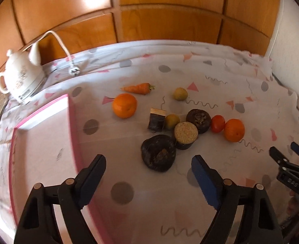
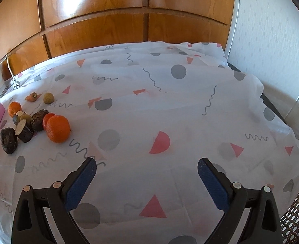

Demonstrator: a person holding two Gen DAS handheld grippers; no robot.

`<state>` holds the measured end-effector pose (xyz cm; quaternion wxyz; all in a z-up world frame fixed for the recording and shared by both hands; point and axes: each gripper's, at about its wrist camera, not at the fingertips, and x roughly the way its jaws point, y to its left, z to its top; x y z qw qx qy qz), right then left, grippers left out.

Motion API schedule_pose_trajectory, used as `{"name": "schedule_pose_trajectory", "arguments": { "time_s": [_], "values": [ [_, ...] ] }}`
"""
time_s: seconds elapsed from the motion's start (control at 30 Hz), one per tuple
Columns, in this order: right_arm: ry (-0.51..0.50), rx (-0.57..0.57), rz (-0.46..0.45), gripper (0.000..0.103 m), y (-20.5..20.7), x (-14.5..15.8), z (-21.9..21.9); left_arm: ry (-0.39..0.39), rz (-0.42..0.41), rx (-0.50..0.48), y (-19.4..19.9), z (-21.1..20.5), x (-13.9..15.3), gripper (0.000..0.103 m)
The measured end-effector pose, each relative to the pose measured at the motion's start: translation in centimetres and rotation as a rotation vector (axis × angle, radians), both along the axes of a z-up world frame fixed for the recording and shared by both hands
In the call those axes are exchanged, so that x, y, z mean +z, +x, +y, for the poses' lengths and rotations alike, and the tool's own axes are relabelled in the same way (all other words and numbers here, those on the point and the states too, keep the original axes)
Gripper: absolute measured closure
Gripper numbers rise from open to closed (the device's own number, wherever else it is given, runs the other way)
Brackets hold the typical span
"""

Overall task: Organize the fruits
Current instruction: 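Reach the left gripper to the dark brown round fruit and grasp it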

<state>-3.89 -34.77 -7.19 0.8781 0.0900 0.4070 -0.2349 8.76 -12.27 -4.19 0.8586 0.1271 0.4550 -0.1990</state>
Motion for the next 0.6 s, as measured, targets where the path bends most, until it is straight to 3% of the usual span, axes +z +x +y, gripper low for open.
{"name": "schedule_pose_trajectory", "arguments": {
  "time_s": [0.2, 0.23, 0.3, 0.33, 0.37, 0.6],
  "values": [
    [0.005, 0.007, 0.0, 0.002, 0.3, -0.1, 0.0, 0.069, 0.038, -0.033, 1.9, -1.8, -2.6, 0.019],
    [0.006, 0.008, -0.001, 0.002, 0.3, -0.1, -0.1, 0.072, 0.045, -0.035, 2.3, -1.9, -3.0, 0.024],
    [0.008, 0.01, -0.002, 0.002, 0.4, -0.2, -0.1, 0.07, 0.078, -0.04, 3.0, -2.0, -3.9, 0.045],
    [0.008, 0.01, -0.002, 0.002, 0.5, -0.2, -0.1, 0.05, 0.095, -0.043, 3.2, -1.9, -4.2, 0.045],
    [0.009, 0.01, 0.0, 0.002, 0.6, -0.2, -0.1, 0.029, 0.076, -0.048, 3.2, -1.8, -4.1, 0.056],
    [0.008, 0.016, 0.008, 0.004, 0.8, -0.5, -0.1, -0.034, 0.044, -0.056, 1.5, -0.9, -3.1, 0.058]
  ]
}}
